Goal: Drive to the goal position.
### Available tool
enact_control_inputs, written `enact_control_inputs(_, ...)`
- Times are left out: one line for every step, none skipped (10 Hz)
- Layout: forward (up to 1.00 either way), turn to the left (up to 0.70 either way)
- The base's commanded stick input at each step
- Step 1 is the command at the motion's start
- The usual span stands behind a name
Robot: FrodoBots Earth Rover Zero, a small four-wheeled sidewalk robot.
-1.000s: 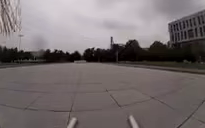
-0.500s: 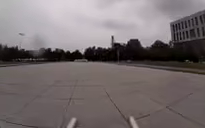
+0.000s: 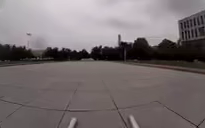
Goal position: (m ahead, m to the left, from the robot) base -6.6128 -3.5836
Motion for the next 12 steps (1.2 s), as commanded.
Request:
enact_control_inputs(0.99,0.07)
enact_control_inputs(0.98,0.04)
enact_control_inputs(0.98,0.01)
enact_control_inputs(0.99,0.00)
enact_control_inputs(0.98,0.00)
enact_control_inputs(0.99,0.00)
enact_control_inputs(0.99,0.00)
enact_control_inputs(0.99,0.00)
enact_control_inputs(0.99,0.00)
enact_control_inputs(0.99,0.00)
enact_control_inputs(0.26,0.00)
enact_control_inputs(0.00,-0.07)
